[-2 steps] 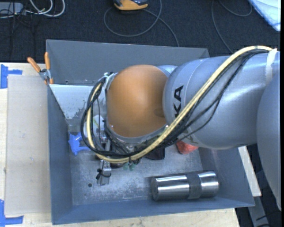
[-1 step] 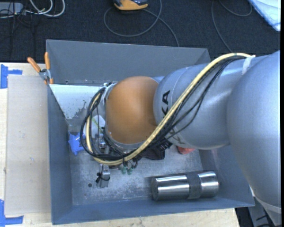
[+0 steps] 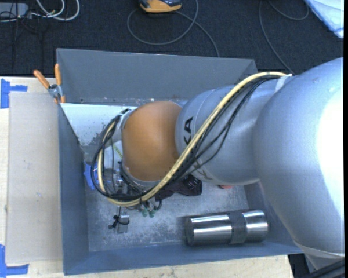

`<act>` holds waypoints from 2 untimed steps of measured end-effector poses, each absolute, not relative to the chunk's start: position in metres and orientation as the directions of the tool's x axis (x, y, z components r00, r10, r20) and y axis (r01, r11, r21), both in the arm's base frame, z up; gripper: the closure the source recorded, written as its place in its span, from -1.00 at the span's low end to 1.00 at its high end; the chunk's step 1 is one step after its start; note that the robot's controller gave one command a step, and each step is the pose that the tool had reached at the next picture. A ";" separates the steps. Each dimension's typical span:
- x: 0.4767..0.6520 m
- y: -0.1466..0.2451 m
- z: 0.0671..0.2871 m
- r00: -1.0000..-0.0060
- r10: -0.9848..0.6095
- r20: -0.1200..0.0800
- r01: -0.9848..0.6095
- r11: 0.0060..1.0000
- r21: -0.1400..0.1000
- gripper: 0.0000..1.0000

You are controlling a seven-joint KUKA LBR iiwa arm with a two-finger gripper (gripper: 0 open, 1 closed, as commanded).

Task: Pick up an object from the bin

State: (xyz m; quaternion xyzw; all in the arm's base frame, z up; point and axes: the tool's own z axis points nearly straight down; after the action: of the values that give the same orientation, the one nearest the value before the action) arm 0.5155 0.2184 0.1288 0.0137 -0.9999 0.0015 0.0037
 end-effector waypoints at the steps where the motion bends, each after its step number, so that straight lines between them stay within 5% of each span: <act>1: 0.525 0.236 0.126 -1.000 -0.020 0.005 -0.020 1.000 0.000 -1.00; 2: 0.525 0.240 0.125 -1.000 -0.019 -0.003 -0.019 1.000 0.003 -1.00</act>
Offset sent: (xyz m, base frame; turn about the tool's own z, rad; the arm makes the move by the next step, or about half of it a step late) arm -0.0103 0.0252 -0.0571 0.0124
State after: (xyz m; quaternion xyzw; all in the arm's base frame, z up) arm 0.5253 0.2396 0.1246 0.0094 -1.0000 -0.0015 -0.0016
